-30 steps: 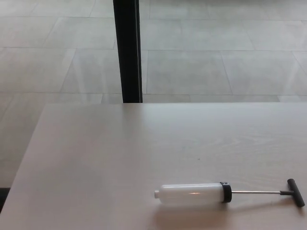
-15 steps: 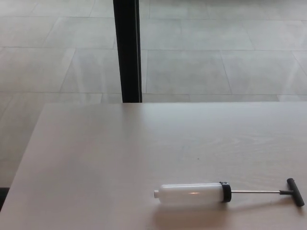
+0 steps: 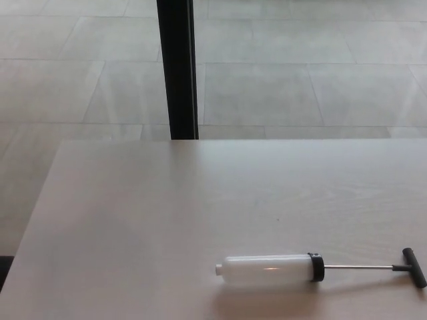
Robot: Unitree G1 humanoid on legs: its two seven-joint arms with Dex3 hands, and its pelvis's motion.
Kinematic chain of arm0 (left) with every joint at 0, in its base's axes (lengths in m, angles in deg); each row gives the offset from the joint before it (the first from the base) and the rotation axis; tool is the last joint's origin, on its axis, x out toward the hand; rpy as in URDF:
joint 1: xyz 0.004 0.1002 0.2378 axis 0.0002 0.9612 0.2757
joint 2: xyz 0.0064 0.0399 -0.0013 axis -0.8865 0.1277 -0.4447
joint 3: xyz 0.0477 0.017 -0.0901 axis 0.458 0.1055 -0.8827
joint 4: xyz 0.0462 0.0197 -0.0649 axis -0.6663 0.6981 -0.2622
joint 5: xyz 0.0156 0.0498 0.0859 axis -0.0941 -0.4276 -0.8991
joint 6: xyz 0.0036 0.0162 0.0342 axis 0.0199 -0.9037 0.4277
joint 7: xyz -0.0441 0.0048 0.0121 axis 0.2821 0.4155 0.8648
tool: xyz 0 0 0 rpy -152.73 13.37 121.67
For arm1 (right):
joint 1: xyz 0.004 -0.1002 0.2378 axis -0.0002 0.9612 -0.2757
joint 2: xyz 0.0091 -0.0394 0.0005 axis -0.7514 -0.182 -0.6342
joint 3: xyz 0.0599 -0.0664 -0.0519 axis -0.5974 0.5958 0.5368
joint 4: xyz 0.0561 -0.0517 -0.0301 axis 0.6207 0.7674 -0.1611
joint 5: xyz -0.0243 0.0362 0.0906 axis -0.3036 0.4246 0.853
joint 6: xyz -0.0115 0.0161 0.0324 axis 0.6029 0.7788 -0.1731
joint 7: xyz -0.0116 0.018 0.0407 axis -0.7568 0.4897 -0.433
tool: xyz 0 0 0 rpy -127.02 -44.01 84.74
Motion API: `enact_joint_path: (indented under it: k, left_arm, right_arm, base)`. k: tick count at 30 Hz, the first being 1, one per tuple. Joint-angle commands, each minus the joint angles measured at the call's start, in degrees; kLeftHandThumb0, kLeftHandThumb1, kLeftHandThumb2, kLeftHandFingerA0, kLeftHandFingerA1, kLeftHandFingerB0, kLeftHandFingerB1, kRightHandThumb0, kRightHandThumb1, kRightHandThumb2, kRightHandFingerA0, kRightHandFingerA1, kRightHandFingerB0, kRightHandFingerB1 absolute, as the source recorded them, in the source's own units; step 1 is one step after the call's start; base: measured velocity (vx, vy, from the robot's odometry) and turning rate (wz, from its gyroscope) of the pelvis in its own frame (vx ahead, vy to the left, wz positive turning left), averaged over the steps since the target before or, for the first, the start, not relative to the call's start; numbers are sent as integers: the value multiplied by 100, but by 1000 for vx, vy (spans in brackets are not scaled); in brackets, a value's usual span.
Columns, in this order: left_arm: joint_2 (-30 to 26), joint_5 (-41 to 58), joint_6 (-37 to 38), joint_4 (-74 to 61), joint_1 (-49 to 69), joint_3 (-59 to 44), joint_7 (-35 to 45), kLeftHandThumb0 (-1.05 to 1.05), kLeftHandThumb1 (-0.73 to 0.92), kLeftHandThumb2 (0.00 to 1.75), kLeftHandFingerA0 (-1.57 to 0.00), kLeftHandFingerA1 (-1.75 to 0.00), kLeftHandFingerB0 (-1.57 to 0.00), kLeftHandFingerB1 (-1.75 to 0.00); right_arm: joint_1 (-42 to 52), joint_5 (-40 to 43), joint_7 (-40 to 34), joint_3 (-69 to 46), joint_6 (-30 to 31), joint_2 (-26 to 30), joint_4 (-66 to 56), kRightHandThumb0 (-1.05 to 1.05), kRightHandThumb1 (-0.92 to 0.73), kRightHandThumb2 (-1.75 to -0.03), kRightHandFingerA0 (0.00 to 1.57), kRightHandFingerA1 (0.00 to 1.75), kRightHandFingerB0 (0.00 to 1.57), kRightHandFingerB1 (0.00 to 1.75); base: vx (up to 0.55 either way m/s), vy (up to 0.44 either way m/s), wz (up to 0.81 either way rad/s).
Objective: The robot uses its left hand to lift the air pump kept on the middle of the desk and use the right hand to compress the handle
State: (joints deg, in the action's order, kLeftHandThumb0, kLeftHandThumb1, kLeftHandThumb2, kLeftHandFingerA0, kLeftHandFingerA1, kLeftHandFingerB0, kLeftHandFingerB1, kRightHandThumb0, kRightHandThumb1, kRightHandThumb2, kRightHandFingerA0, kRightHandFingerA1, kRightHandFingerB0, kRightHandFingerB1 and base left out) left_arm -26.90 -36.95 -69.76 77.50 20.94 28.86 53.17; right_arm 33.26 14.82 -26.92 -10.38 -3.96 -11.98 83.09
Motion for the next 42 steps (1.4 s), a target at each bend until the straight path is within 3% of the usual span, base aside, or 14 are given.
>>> enact_joint_path:
  k: [1, 4, 5, 14, 15, 17, 18, 19, 20, 22, 23, 40, 41, 42]
  left_arm:
    - [356, -1326, -154, -2658, -787, 1493, 59, -74, 51, 90, -22, -59, -13, -45]
    - [476, -1967, -357, -3244, -913, 2086, 128, -78, 53, 91, -19, -56, -14, -47]
    - [530, -2025, -371, -3312, -936, 2184, 127, -76, 69, 61, -21, -48, -18, -35]
    - [892, -2904, -523, -3600, -1104, 3508, 377, -79, 70, 61, -15, -54, -18, -38]
    - [948, -3208, -434, -3525, -1179, 3770, 321, -78, 54, 96, -15, -58, -13, -50]
    - [991, -3456, -357, -3458, -1259, 4028, 264, -80, 54, 97, -16, -58, -15, -50]
    - [1023, -3599, -387, -3471, -1302, 4175, 283, -82, 72, 62, -15, -58, -20, -41]
    - [1043, -3591, -375, -3370, -1423, 4204, 264, -82, 72, 62, -15, -58, -20, -41]
    - [1111, -3813, -327, -3268, -1574, 4432, 238, -81, 54, 97, -16, -60, -15, -50]
    - [1169, -3995, -287, -3170, -1719, 4666, 233, -81, 53, 96, -17, -61, -16, -50]
    - [1210, -4056, -279, -3131, -1787, 4779, 236, -81, 67, 61, -19, -60, -24, -41]
    - [1529, -4969, -936, -2686, -2297, 6069, 618, -83, 66, 65, -28, -61, -28, -40]
    - [1676, -5154, -1194, -2608, -2360, 6299, 844, -81, 73, 62, -26, -60, -29, -40]
    - [1731, -5208, -1294, -2591, -2375, 6372, 889, -84, 74, 63, -27, -59, -30, -40]
  right_arm:
    - [-242, -546, 394, 1220, 360, 334, -1759, -81, -89, -67, 20, 49, 21, 32]
    - [-75, -501, 607, 1492, 252, 210, -1958, -76, -90, -67, 19, 43, 17, 31]
    - [-41, -483, 628, 1529, 231, 188, -1972, -76, -89, -67, 20, 43, 19, 31]
    - [75, -381, 561, 1862, 422, -54, -1842, -69, -89, -63, 22, 44, 25, 31]
    - [79, -392, 558, 1905, 416, -71, -1794, -66, -89, -64, 22, 45, 23, 31]
    - [78, -378, 565, 1936, 379, -89, -1735, -65, -90, -64, 22, 45, 23, 31]
    - [71, -327, 584, 1945, 386, -116, -1708, -66, -90, -64, 20, 44, 24, 31]
    - [23, -324, 562, 1928, 383, -92, -1680, -66, -90, -64, 20, 44, 24, 31]
    - [-37, -306, 585, 1951, 335, -101, -1574, -65, -90, -64, 20, 45, 24, 31]
    - [-69, -349, 555, 2007, 358, -98, -1536, -66, -91, -64, 22, 45, 25, 31]
    - [-77, -355, 521, 2040, 384, -129, -1540, -63, -90, -67, 23, 45, 27, 33]
    - [-228, -187, 478, 2078, 526, -194, -1285, -62, -88, -66, 32, 47, 38, 36]
    - [-242, -252, 430, 2097, 493, -198, -1268, -65, -71, -108, 31, 58, 33, 52]
    - [-247, -262, 434, 2101, 473, -198, -1253, -66, -71, -108, 30, 58, 34, 53]
  base:
    - [0, 0, 0]
    - [0, 0, 0]
    - [0, 0, 0]
    - [0, 0, 0]
    - [0, 0, 0]
    - [0, 0, 0]
    - [0, 0, 0]
    - [0, 0, 0]
    - [0, 0, 0]
    - [0, 0, 0]
    - [0, 0, 0]
    - [0, 0, 0]
    - [0, 0, 0]
    - [0, 0, 0]
